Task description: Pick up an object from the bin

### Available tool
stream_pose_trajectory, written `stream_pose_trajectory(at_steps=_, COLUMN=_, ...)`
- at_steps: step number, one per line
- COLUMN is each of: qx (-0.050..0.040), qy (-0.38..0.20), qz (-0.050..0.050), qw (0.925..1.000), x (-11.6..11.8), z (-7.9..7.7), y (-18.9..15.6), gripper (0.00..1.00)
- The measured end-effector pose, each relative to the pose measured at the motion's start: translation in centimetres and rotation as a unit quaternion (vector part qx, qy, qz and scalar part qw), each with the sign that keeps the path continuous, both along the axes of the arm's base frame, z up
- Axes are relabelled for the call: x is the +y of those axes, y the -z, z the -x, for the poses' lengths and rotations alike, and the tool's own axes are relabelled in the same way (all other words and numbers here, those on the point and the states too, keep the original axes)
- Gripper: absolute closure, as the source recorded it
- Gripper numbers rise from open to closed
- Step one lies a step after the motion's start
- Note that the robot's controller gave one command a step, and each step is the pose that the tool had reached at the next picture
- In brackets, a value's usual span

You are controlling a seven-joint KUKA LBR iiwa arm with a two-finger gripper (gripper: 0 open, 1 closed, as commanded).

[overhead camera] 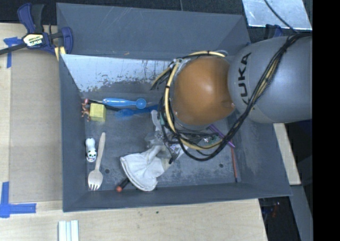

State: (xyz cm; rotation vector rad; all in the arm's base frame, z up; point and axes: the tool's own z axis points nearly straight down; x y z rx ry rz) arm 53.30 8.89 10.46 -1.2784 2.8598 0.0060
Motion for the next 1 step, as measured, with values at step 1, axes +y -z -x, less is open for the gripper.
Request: stream_pose_trajectory(at_steps=1, qx=-0.0020, qy=0.000, qz=0.000, qw=1.0000, x=0.02, z=-0.12, y=-3.24, gripper=1.00)
